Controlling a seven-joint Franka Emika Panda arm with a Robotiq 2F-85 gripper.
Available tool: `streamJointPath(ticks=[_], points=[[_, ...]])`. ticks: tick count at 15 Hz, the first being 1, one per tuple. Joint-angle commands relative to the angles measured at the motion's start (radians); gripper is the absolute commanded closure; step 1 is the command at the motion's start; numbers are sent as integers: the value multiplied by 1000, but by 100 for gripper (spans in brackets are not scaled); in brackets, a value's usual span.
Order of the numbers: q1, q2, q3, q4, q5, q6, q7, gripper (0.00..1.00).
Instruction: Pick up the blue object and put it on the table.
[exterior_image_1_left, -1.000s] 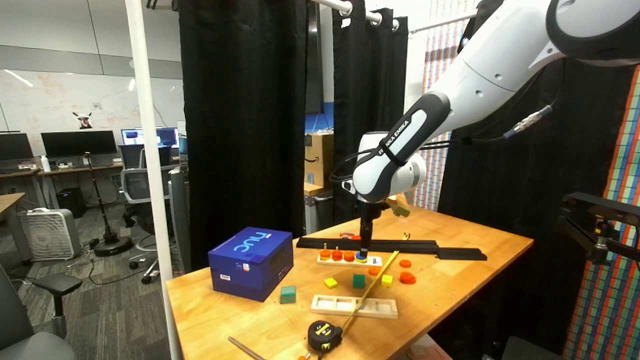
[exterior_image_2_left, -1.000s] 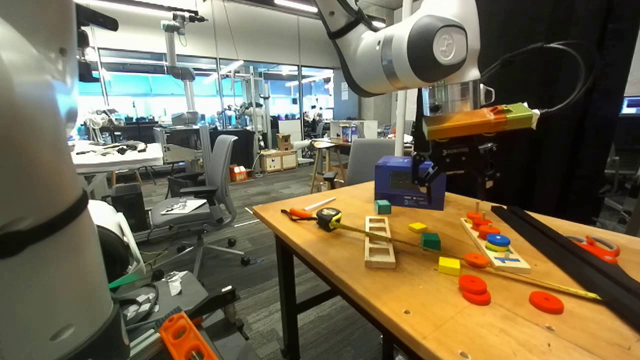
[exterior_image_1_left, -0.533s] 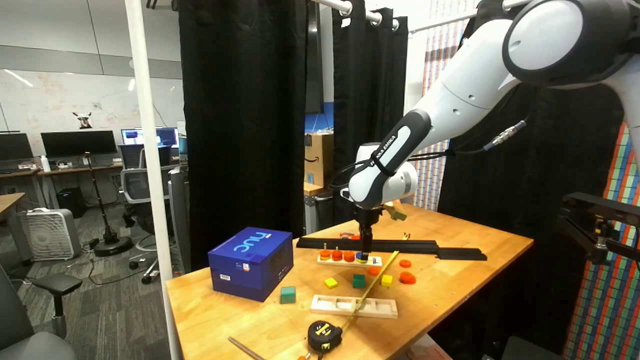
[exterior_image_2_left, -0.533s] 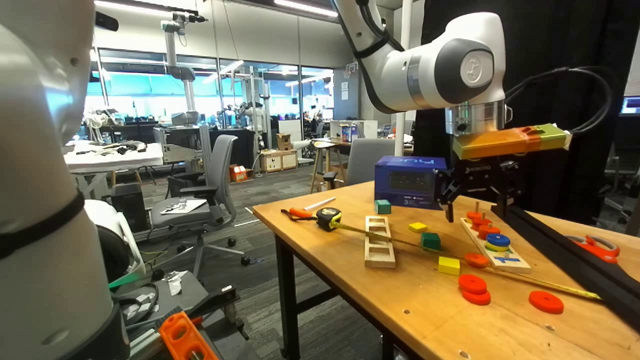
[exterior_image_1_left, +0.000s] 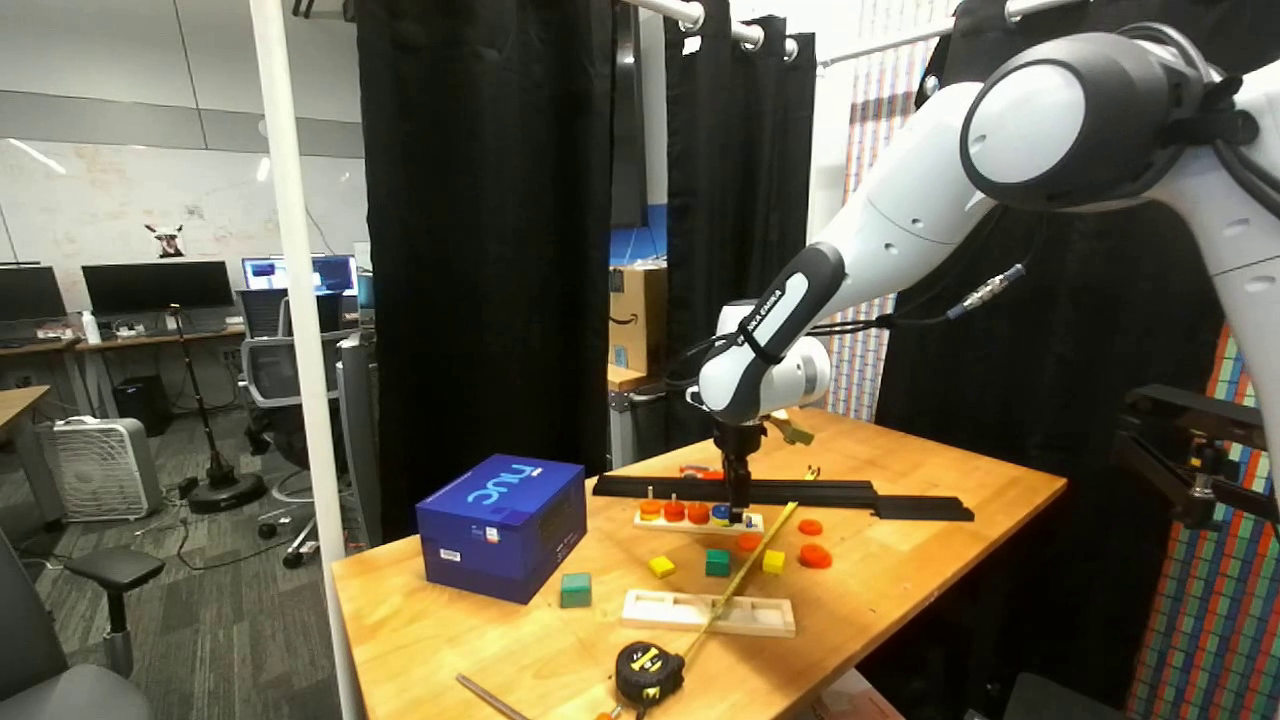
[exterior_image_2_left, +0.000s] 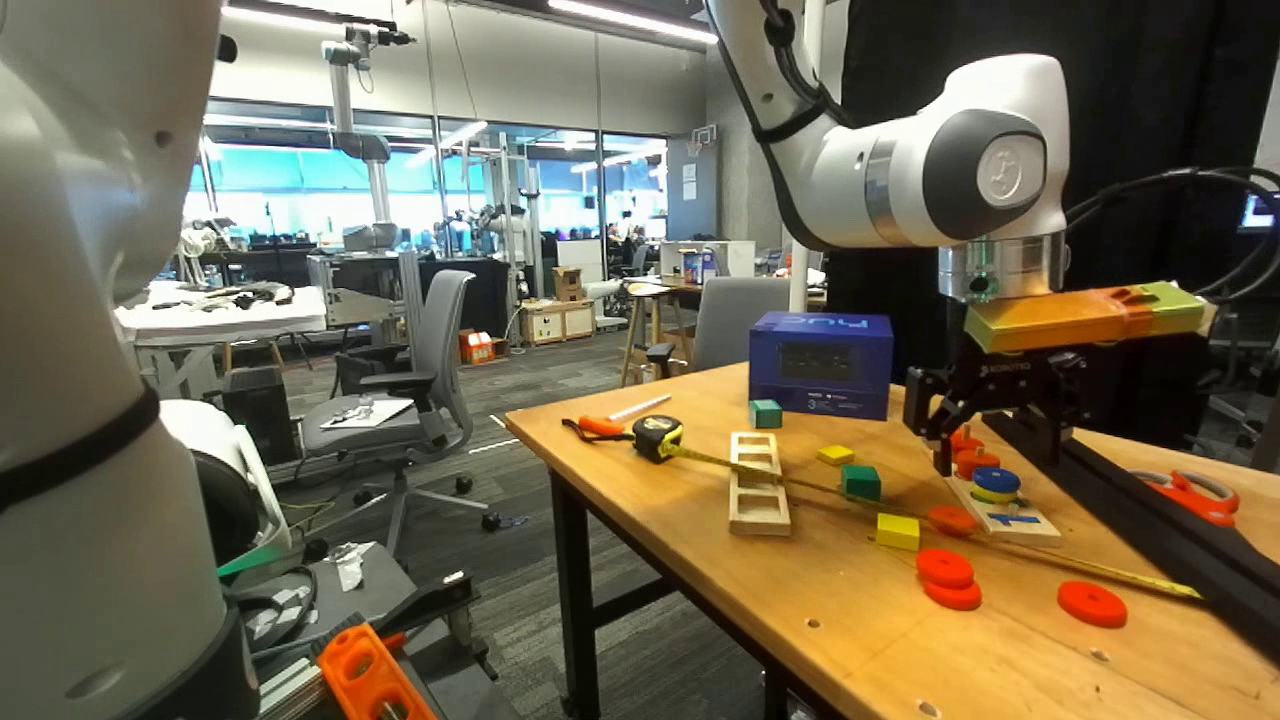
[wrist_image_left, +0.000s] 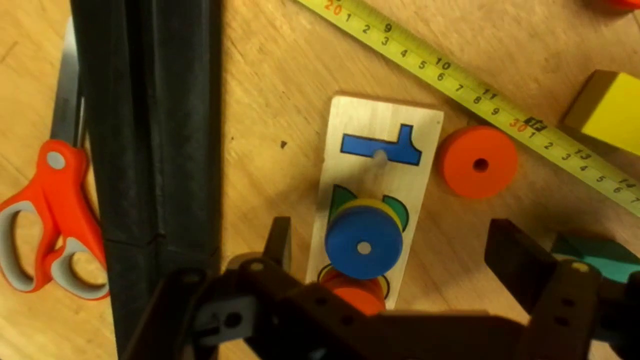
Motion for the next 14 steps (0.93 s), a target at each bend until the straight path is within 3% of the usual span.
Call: streamJointPath(ticks=[1, 14], points=[[-44, 46, 29, 84, 20, -39, -58, 0], [-70, 125, 58, 222, 42, -133, -91, 0]])
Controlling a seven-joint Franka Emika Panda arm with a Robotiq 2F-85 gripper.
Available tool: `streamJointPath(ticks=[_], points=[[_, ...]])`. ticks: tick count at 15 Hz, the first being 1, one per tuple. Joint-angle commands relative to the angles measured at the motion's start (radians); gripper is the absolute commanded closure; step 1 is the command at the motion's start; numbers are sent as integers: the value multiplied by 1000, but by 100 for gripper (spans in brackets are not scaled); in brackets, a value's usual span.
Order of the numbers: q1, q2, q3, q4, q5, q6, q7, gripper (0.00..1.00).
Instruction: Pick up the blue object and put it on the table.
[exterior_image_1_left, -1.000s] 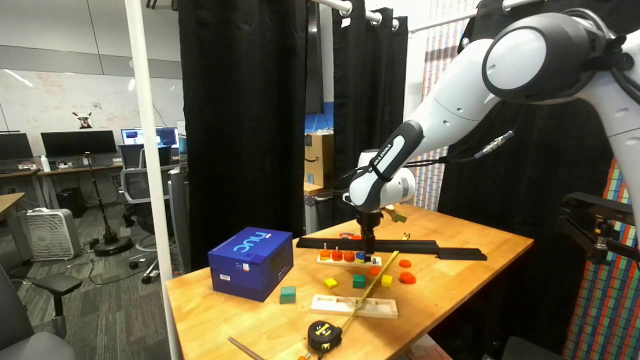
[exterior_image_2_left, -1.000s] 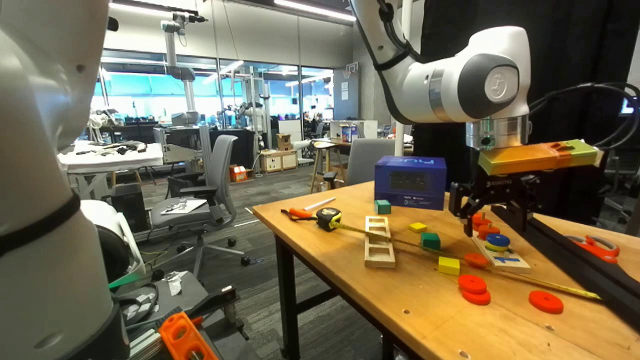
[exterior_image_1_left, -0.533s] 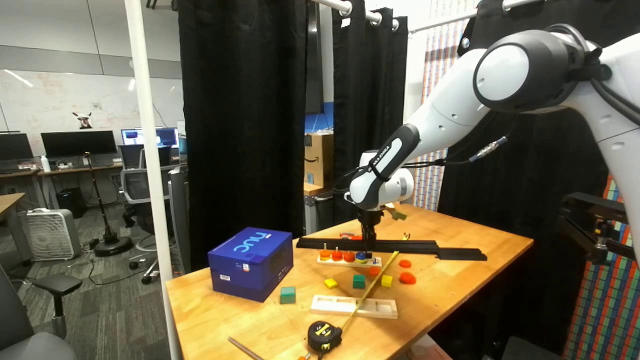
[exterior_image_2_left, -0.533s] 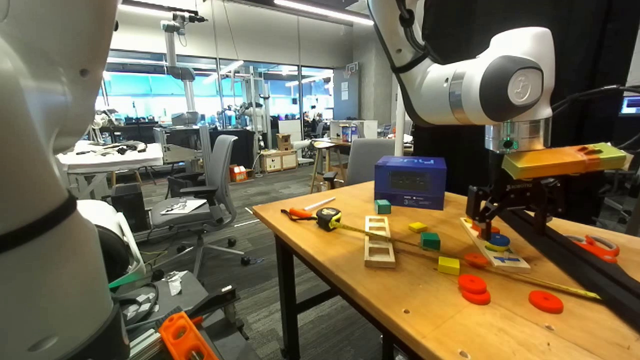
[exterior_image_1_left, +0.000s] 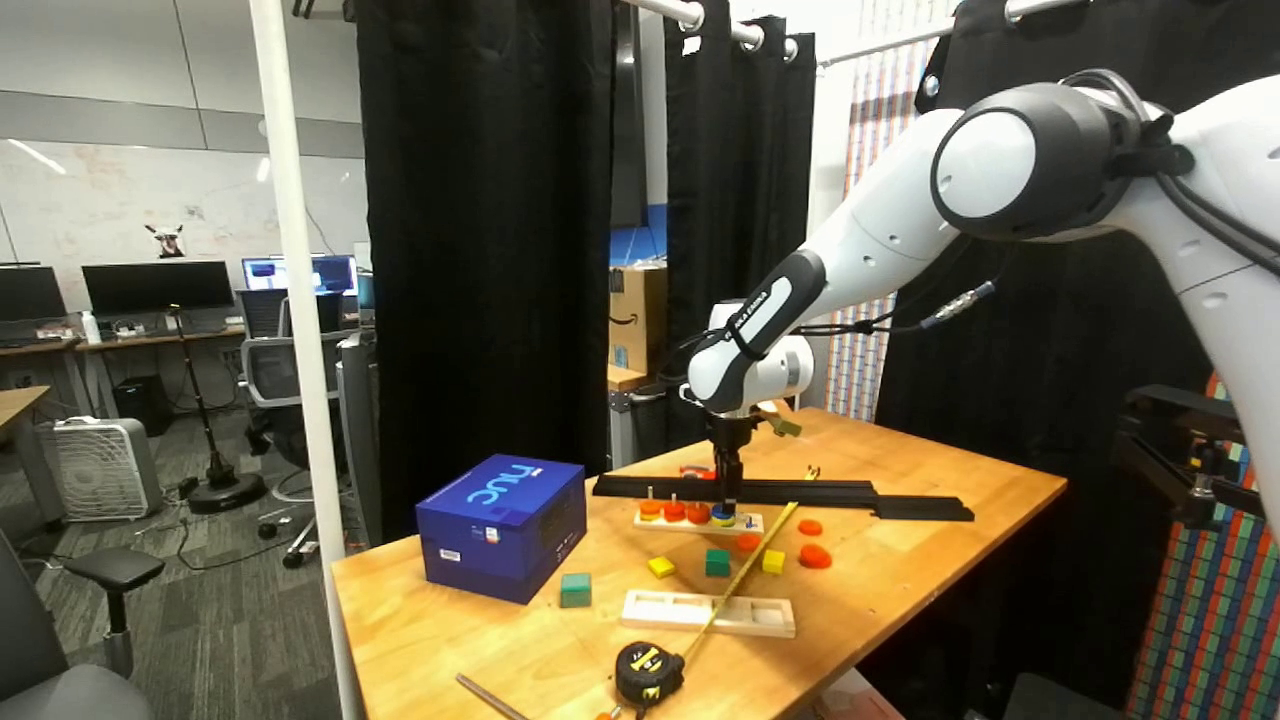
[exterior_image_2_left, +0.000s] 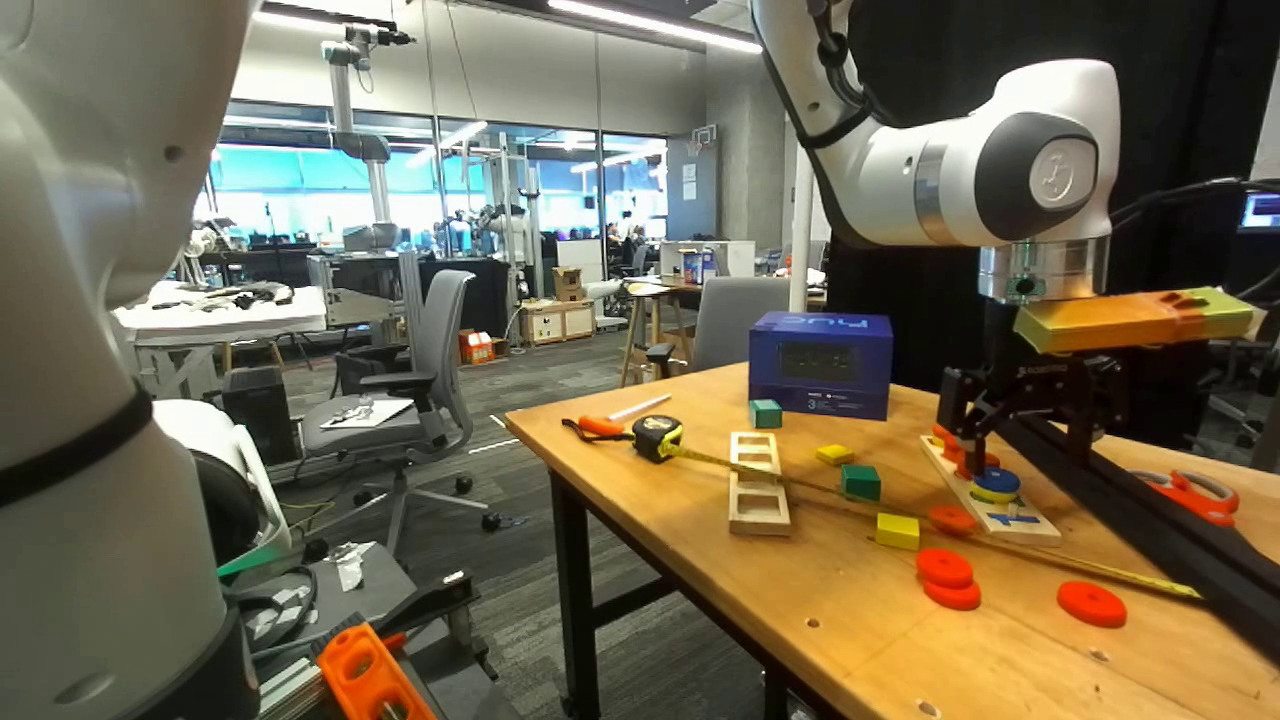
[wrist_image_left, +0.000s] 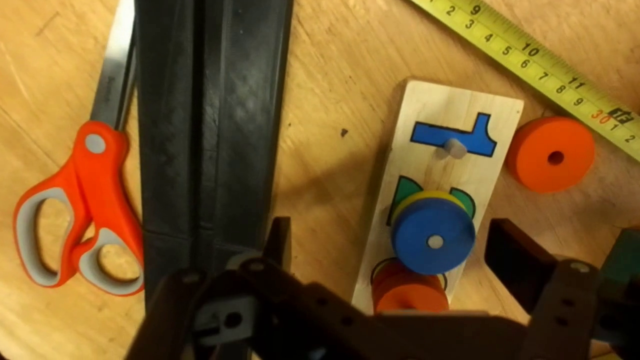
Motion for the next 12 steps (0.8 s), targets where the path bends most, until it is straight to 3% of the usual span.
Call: streamJointPath(ticks=[1, 12], points=[[-20, 31, 24, 63, 36, -42, -34, 0], [-23, 54, 28, 100, 46, -86, -39, 0]])
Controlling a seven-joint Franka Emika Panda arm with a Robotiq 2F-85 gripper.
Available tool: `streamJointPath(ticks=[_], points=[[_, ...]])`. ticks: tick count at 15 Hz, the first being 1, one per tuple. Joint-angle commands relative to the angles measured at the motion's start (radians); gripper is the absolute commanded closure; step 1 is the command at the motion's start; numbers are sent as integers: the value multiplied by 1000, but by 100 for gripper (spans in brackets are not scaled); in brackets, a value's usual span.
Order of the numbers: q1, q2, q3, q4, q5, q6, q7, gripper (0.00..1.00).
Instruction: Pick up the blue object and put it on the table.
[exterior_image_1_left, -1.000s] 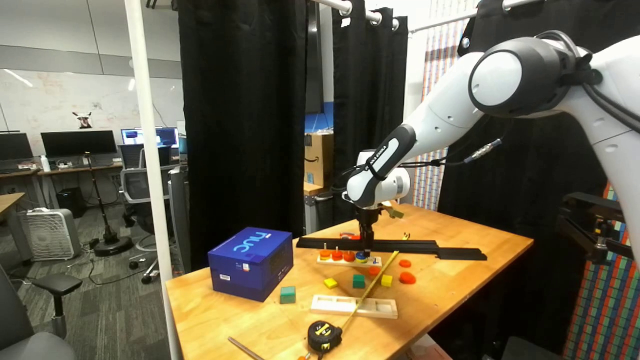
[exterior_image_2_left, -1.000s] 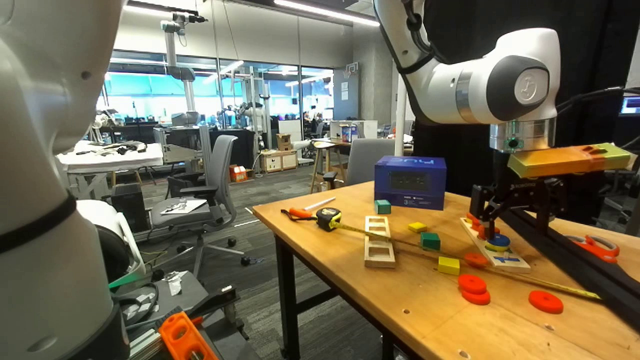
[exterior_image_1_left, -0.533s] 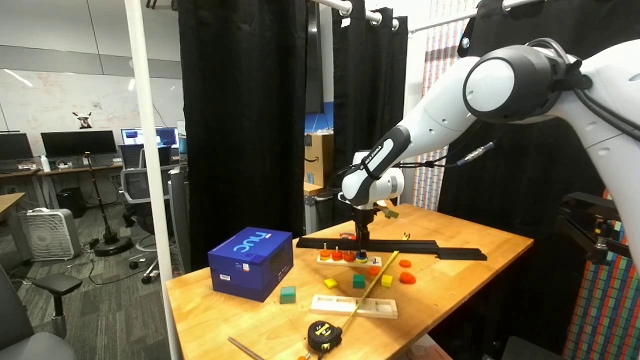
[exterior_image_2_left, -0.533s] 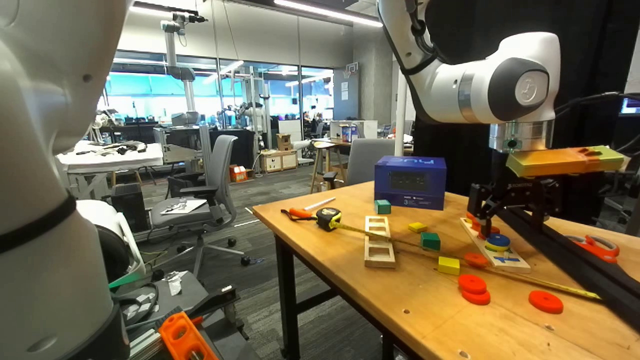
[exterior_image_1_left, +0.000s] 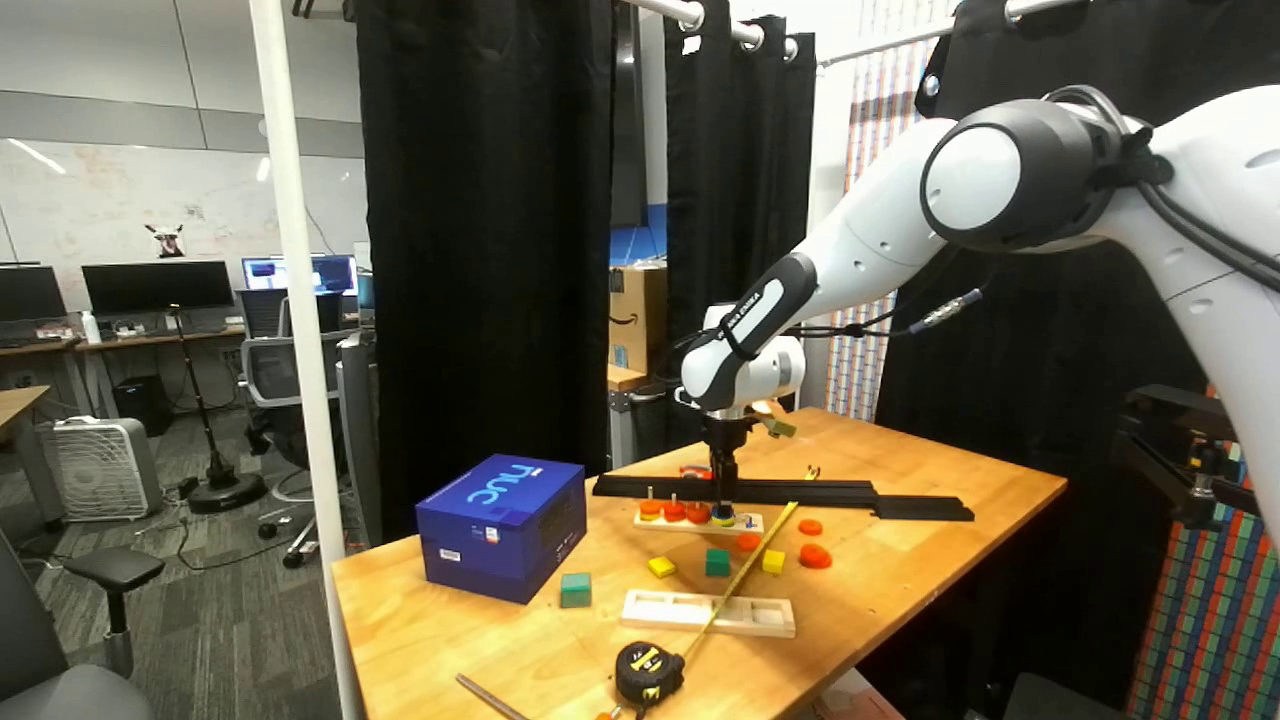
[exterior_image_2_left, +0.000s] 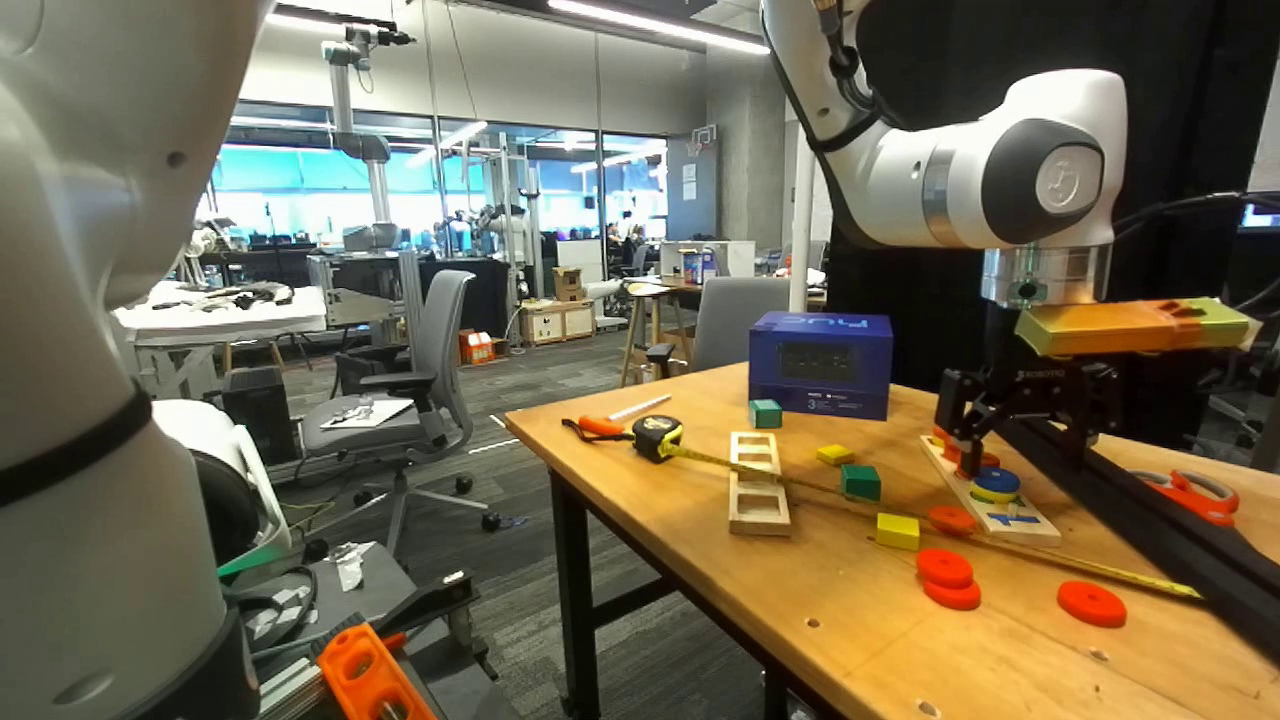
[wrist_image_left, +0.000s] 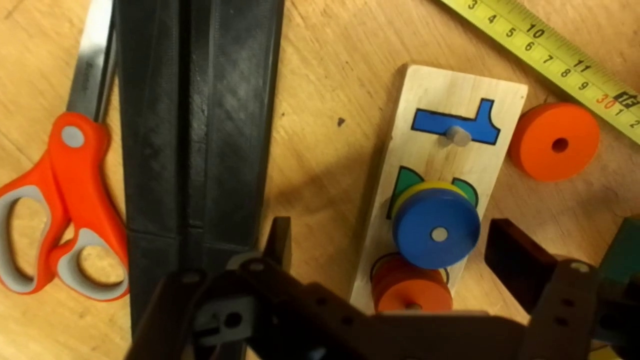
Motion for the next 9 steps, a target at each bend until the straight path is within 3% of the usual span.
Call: streamJointPath(ticks=[1, 2, 9], points=[[-19, 18, 18, 45, 30, -28, -34, 6], [-24, 17, 22, 42, 37, -15, -42, 26], [-26, 15, 24, 44, 45, -14, -51, 81]])
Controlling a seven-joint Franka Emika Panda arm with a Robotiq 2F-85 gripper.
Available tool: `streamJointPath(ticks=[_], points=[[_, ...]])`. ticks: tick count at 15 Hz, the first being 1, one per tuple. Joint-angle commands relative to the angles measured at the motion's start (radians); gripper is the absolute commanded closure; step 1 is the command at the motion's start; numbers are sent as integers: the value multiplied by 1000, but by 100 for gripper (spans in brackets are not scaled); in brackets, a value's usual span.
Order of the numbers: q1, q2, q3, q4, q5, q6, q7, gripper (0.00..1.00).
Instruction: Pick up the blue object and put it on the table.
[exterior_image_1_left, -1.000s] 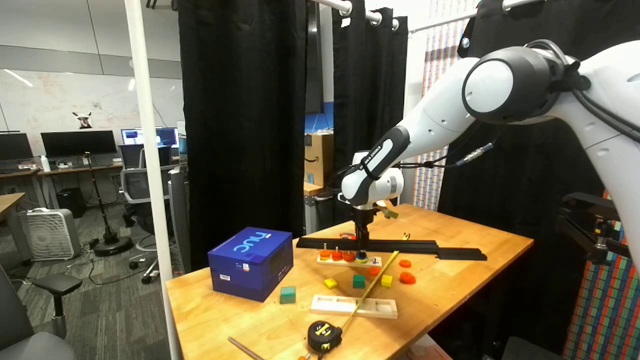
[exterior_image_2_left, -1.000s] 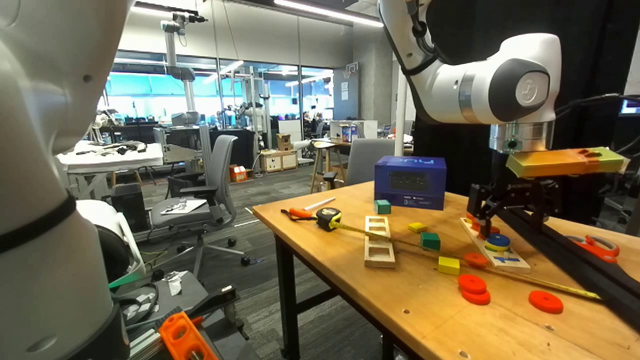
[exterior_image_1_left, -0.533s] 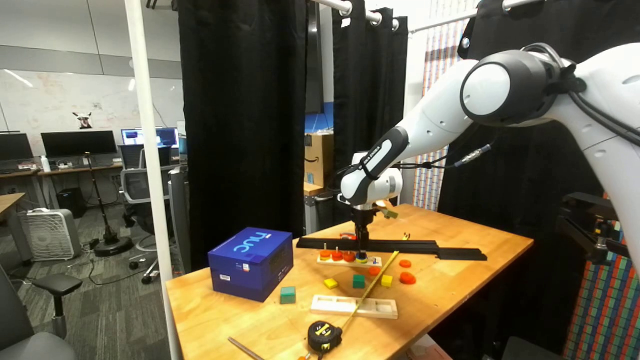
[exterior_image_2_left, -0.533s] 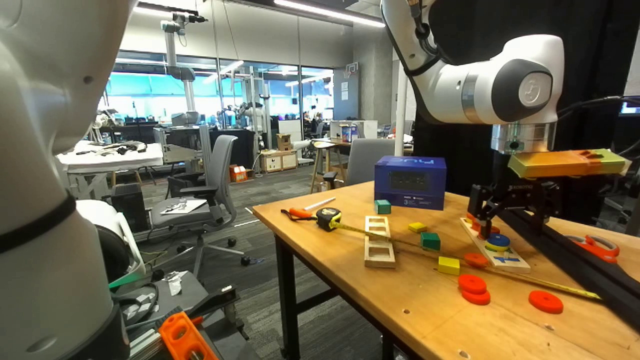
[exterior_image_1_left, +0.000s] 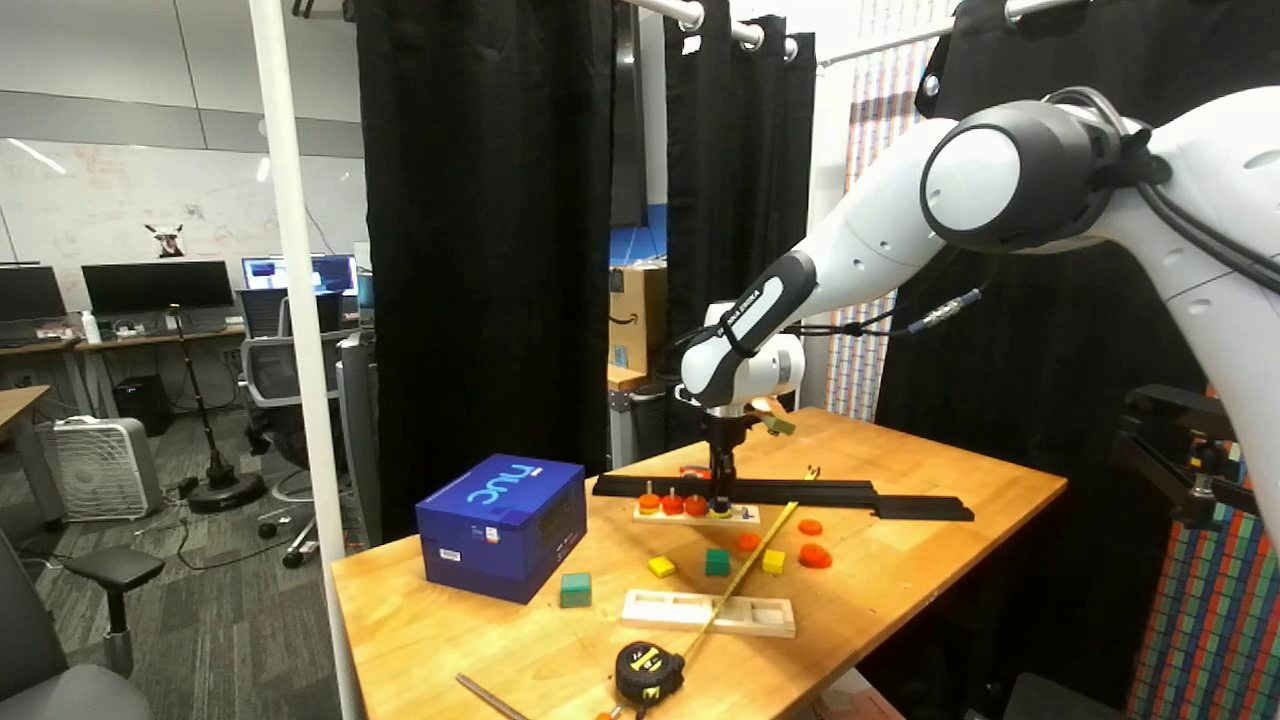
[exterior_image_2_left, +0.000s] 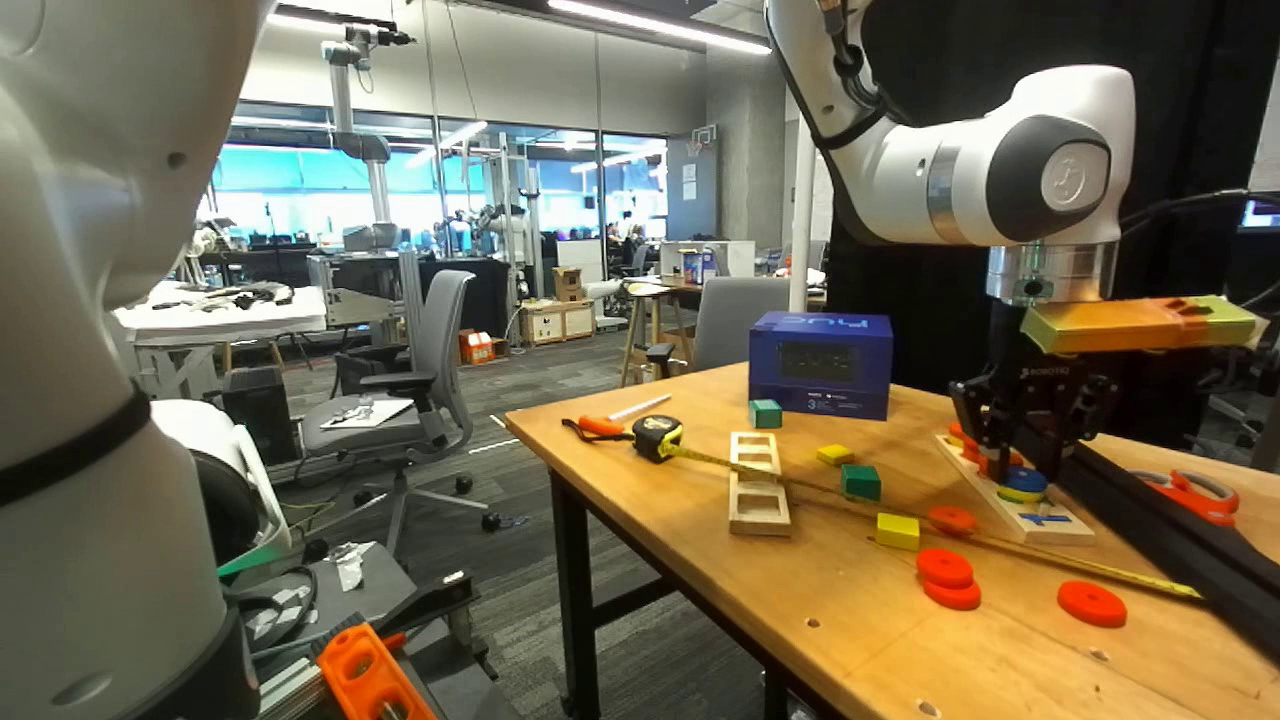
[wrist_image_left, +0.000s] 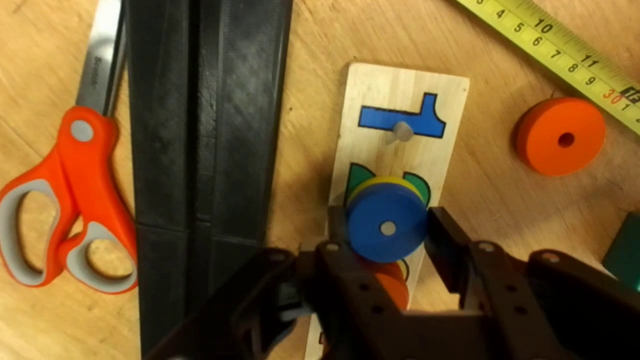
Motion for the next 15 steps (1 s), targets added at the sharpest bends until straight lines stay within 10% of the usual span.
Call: streamJointPath(ticks=[1, 15], points=[[-19, 12, 18, 33, 33, -11, -37, 78], [-9, -54, -5, -6, 19, -17, -17, 77]])
